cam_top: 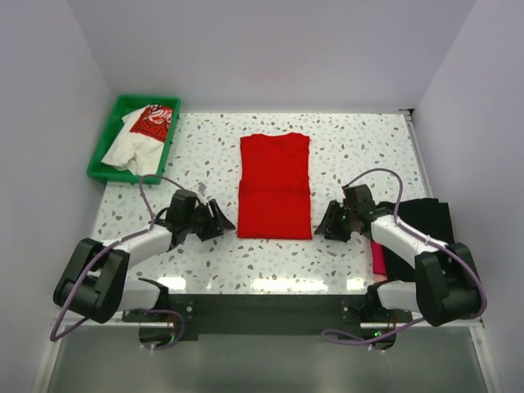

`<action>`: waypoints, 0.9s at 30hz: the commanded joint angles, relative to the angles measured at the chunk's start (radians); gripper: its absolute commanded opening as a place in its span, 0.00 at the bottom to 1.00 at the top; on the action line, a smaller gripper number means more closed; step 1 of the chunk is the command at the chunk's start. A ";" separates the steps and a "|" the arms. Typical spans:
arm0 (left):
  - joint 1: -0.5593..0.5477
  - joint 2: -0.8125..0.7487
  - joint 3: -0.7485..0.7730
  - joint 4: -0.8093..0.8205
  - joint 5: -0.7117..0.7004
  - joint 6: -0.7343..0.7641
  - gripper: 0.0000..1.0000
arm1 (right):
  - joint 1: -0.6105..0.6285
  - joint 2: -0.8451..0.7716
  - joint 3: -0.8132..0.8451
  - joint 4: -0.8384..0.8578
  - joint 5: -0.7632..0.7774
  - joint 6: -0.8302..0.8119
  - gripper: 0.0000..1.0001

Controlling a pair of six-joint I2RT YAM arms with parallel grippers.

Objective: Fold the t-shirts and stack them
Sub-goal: Fold the tshirt

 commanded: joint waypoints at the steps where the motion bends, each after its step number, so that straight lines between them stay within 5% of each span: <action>1: -0.019 -0.030 -0.045 0.089 0.056 -0.023 0.59 | 0.010 -0.015 -0.034 0.068 -0.070 0.052 0.45; 11: -0.094 0.022 -0.088 0.166 0.037 -0.075 0.56 | 0.021 0.001 -0.098 0.143 -0.108 0.101 0.45; 27: -0.149 0.123 -0.091 0.246 -0.038 -0.129 0.38 | 0.042 0.100 -0.124 0.260 -0.148 0.150 0.42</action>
